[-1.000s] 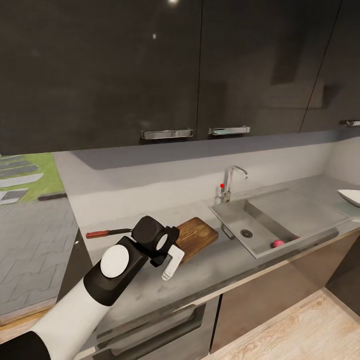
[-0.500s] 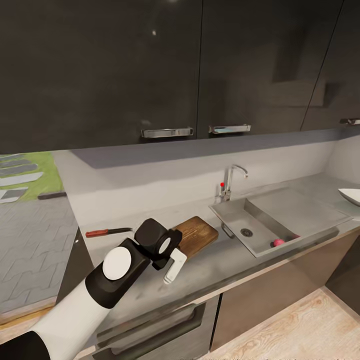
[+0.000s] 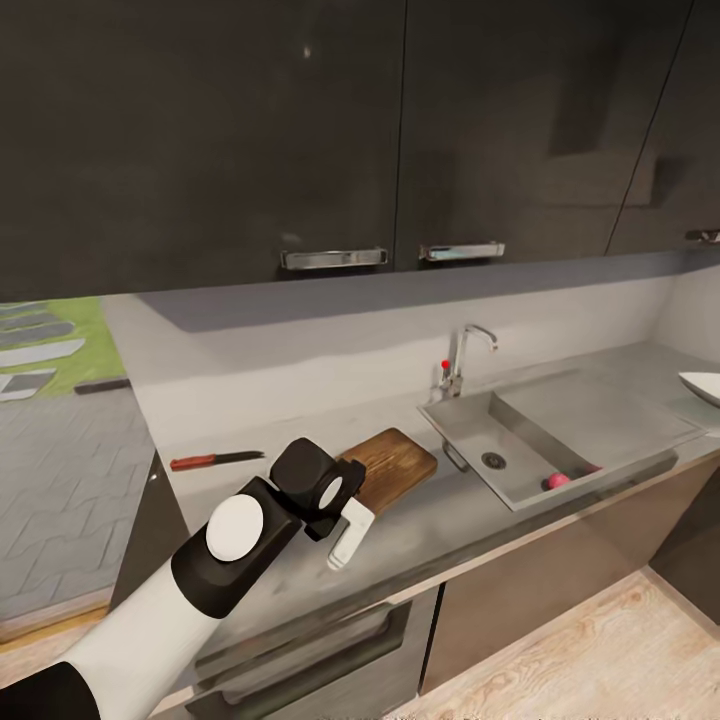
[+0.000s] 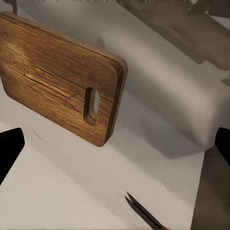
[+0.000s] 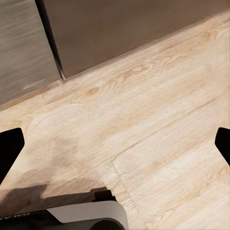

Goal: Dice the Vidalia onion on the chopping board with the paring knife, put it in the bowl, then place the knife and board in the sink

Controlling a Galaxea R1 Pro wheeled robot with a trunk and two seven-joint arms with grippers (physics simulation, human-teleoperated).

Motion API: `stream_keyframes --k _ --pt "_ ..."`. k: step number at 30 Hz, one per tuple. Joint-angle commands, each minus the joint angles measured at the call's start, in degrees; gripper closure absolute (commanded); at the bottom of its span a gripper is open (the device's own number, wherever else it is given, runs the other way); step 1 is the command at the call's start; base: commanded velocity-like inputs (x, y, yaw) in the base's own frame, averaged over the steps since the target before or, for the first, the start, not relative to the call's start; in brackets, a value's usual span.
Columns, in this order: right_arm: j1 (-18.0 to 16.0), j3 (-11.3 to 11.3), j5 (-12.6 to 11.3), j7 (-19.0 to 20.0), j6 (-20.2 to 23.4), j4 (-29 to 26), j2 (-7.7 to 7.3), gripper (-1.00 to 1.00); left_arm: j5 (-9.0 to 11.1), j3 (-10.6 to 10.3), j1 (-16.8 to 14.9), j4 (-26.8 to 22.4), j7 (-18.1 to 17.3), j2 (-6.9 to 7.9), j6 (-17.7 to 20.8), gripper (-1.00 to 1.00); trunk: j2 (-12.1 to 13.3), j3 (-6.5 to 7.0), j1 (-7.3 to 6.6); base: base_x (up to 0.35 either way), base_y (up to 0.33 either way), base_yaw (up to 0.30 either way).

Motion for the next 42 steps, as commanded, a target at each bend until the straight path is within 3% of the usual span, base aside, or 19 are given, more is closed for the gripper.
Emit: stream_keyframes --k 1,8,13,14,17,19,21,23,27,34,42 --pt "-0.05 -0.08 0.14 -0.17 -0.16 0.03 0.00 -1.00 -0.26 -0.07 -0.07 -0.06 -0.28 0.00 0.61 -1.00 -0.13 -0.20 0.03 0.000 0.000 0.000" --pt "-0.05 -0.08 0.14 -0.17 -0.16 0.03 0.00 -1.00 0.06 -0.04 -0.07 -0.16 -0.28 0.00 0.61 -1.00 -0.13 -0.69 0.03 0.000 0.000 0.000" --pt "-0.05 -0.08 0.14 -0.17 -0.16 0.03 -0.01 -1.00 1.43 0.03 -0.07 -0.39 -0.28 0.05 0.61 -1.00 -0.13 -1.04 0.03 0.000 0.000 0.000" --pt "-0.05 -0.08 0.14 -0.17 -0.16 0.03 -0.03 -1.00 3.55 0.17 -0.07 -0.56 -0.28 0.43 0.61 -1.00 -0.13 -1.10 0.03 0.000 0.000 0.000" --pt "-0.05 -0.08 0.14 -0.17 -0.12 0.04 -0.02 -1.00 5.24 0.35 -0.07 -0.91 -0.28 0.97 0.61 -1.00 -0.13 -1.30 0.03 0.000 0.000 0.000" --pt "-0.05 -0.08 0.14 -0.17 -0.11 0.03 -0.03 -1.00 7.41 0.70 -0.07 -1.75 -0.28 1.63 0.59 -1.00 -0.13 -1.42 0.03 0.000 0.000 0.000" --pt "-0.05 -0.08 0.14 -0.17 -0.09 0.03 -0.03 -1.00 9.95 1.62 -0.07 -2.57 -0.28 2.38 0.54 -1.00 -0.13 -1.54 0.03 0.000 0.000 0.000" --pt "-0.05 -0.08 0.14 -0.17 -0.07 0.03 -0.04 -1.00 14.25 4.52 -0.07 -3.18 -0.28 3.13 0.40 -1.00 -0.13 -1.65 0.03 0.000 0.000 0.000" --pt "-0.05 -0.08 0.14 -0.17 -0.07 0.03 -0.02 -1.00 18.06 8.57 -0.07 -3.42 -0.28 3.43 -0.79 -1.00 -0.13 -1.86 0.03 0.000 0.000 0.000" --pt "-0.05 -0.08 0.14 -0.17 -0.07 0.05 0.04 -1.00 19.78 14.82 -0.07 -3.47 -0.28 3.44 -3.23 -1.00 -0.13 -2.21 0.03 0.000 0.000 0.000" --pt "-0.05 -0.08 0.14 -0.17 -0.07 0.07 0.12 -1.00 19.94 16.08 -0.07 -3.19 -0.28 3.43 -3.50 -1.00 -0.13 -2.57 0.03 0.000 0.000 0.000"
